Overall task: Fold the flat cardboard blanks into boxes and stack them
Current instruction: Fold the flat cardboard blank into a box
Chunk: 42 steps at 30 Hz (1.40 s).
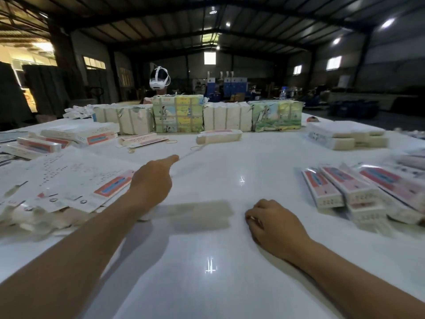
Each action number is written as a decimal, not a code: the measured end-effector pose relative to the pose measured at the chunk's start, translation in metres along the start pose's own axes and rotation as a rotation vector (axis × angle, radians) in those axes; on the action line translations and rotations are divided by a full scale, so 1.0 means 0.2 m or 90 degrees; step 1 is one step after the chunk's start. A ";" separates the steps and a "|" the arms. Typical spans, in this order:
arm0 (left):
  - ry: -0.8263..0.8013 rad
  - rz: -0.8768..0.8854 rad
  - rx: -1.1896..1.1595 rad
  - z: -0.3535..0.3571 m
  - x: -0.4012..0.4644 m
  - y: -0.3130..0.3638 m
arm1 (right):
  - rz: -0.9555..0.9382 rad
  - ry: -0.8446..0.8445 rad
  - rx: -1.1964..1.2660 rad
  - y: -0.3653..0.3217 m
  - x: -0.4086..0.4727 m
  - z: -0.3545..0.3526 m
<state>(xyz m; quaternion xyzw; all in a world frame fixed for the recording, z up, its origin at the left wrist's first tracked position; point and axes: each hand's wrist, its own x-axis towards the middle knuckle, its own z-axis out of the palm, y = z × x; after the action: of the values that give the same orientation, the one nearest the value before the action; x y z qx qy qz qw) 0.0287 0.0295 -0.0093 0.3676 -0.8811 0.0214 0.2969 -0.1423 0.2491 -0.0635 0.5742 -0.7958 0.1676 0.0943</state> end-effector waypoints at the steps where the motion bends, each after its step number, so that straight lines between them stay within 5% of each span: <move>1: 0.015 0.037 -0.056 0.02 -0.04 0.10 | 0.027 0.002 0.055 0.01 0.00 -0.01; 3: 0.023 0.101 -0.133 0.06 -0.13 0.26 | 0.129 0.043 0.273 0.02 0.00 -0.04; 7: 0.022 0.180 -0.137 0.13 -0.31 0.41 | 0.465 0.124 0.982 0.06 0.03 -0.14; 9: 0.000 0.201 -0.122 0.14 -0.37 0.41 | 0.501 0.098 1.089 0.08 0.03 -0.17; 16: -0.020 0.266 -0.099 0.12 -0.40 0.44 | 0.470 0.115 1.004 0.05 0.01 -0.19; 20: -0.094 0.189 -0.054 0.13 -0.38 0.47 | 0.323 0.037 0.905 0.02 -0.02 -0.19; 24: -0.050 0.157 -0.117 0.09 -0.37 0.47 | 0.193 0.061 0.805 0.01 -0.05 -0.17; 27: -0.019 0.130 -0.148 0.07 -0.37 0.46 | 0.100 0.210 0.523 0.01 -0.06 -0.15; 30: 0.016 0.126 -0.156 0.05 -0.37 0.48 | 0.025 0.207 0.260 -0.01 -0.07 -0.13; 33: 0.080 0.159 -0.084 0.03 -0.38 0.50 | 0.090 0.136 0.365 -0.02 -0.06 -0.09; 38: 0.062 0.155 -0.033 0.02 -0.39 0.51 | 0.195 -0.025 0.966 -0.02 -0.04 -0.16; 42: 0.052 0.185 -0.064 0.02 -0.39 0.50 | 0.129 -0.069 0.914 -0.01 -0.05 -0.14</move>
<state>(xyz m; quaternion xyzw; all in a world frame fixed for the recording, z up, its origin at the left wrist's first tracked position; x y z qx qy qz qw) 0.0038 0.1510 -0.0361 0.2199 -0.9120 0.0352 0.3444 -0.1378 0.2683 -0.0401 0.4257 -0.5425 0.6277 -0.3611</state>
